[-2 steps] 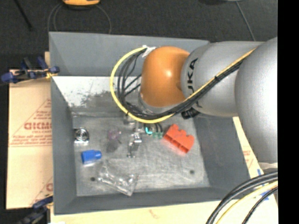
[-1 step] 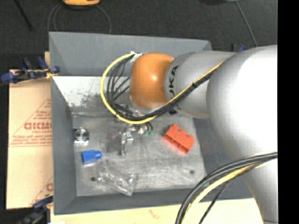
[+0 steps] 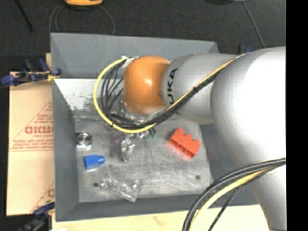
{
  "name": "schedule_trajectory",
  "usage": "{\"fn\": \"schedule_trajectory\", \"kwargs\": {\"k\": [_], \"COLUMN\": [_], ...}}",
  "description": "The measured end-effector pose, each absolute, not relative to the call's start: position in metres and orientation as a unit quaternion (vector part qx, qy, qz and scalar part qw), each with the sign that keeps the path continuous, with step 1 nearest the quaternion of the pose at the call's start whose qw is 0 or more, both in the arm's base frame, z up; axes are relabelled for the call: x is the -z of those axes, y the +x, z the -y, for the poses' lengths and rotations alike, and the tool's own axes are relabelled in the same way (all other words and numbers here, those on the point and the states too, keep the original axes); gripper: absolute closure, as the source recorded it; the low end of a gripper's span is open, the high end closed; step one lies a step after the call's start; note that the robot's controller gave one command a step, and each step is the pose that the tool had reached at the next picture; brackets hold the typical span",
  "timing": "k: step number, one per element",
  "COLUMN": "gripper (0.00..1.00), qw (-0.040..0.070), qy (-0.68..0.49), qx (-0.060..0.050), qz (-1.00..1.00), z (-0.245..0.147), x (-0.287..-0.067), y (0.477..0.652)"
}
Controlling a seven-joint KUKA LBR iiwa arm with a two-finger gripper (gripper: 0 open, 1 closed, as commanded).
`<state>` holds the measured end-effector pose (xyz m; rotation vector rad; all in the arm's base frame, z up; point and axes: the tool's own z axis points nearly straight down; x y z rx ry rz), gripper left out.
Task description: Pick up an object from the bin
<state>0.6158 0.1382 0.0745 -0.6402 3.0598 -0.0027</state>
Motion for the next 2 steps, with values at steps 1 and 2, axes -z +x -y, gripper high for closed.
{"fn": "schedule_trajectory", "kwargs": {"k": [1,2], "gripper": [1.0,1.0], "qw": [0.008,0.008], "qy": [-0.203,-0.202], "qx": [-0.001,0.001], "qz": [-0.979,-0.979], "z": [-0.14,-0.128], "x": [-0.076,-0.275], "y": [0.616,0.631]}}
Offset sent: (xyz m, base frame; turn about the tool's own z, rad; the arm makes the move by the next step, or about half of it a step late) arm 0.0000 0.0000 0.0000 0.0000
